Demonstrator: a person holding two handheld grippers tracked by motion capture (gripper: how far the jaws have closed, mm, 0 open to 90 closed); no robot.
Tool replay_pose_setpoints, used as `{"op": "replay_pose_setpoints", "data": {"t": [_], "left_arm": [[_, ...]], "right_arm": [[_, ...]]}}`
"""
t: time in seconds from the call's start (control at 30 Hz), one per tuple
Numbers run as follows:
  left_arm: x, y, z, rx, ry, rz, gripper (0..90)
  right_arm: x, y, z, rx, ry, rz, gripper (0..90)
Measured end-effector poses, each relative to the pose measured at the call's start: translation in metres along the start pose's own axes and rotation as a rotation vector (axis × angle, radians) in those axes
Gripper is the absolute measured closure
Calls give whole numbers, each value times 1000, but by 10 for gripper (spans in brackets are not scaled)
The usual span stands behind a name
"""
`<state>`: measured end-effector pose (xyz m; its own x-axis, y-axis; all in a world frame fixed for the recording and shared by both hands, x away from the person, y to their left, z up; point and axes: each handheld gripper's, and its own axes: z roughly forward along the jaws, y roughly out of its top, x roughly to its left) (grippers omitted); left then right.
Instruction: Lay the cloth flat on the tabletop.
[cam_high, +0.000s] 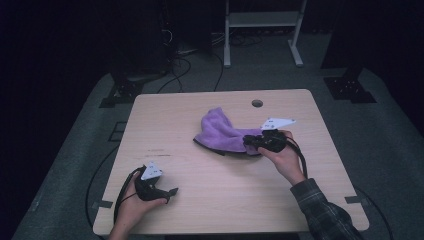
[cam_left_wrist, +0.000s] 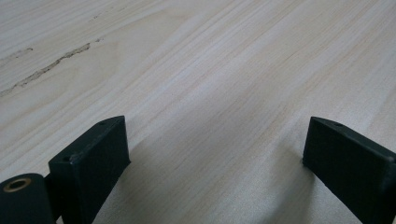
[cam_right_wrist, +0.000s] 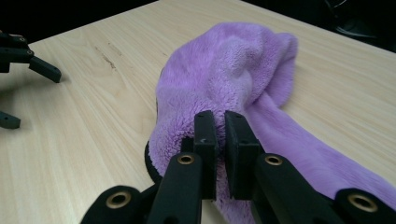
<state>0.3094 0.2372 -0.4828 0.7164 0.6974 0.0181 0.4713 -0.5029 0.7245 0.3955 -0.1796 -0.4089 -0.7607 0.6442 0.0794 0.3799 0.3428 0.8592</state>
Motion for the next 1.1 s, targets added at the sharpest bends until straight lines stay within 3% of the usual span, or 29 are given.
{"op": "replay_pose_setpoints", "data": {"t": [0.4,0.57,0.73,0.77,0.83,0.9,0.93,1.0,1.07,1.1], "left_arm": [[0,0,0,0,0,-2,60],[-1,0,0,1,5,-8,60],[-1,0,0,1,5,-8,60],[-1,0,0,0,7,-10,61],[-1,0,-1,-11,9,-11,136],[0,0,-1,-17,6,-15,145],[0,0,-1,-17,7,-16,145],[-1,0,-1,-17,9,-16,146],[0,0,-1,-17,7,-13,146],[0,0,-1,-16,7,-11,146]], "right_arm": [[-10,-24,-54,-5,-37,21,838],[-17,-45,-79,9,-55,60,837],[-24,-63,-88,50,-79,85,837],[-27,-71,-89,79,-98,90,837],[-29,-75,-89,97,-103,95,836],[-34,-85,-86,147,-127,103,822],[-34,-85,-86,147,-127,103,822],[-35,-84,-85,129,-140,93,700],[-33,-82,-85,121,-136,83,663],[-26,-75,-85,88,-127,60,624]]}}
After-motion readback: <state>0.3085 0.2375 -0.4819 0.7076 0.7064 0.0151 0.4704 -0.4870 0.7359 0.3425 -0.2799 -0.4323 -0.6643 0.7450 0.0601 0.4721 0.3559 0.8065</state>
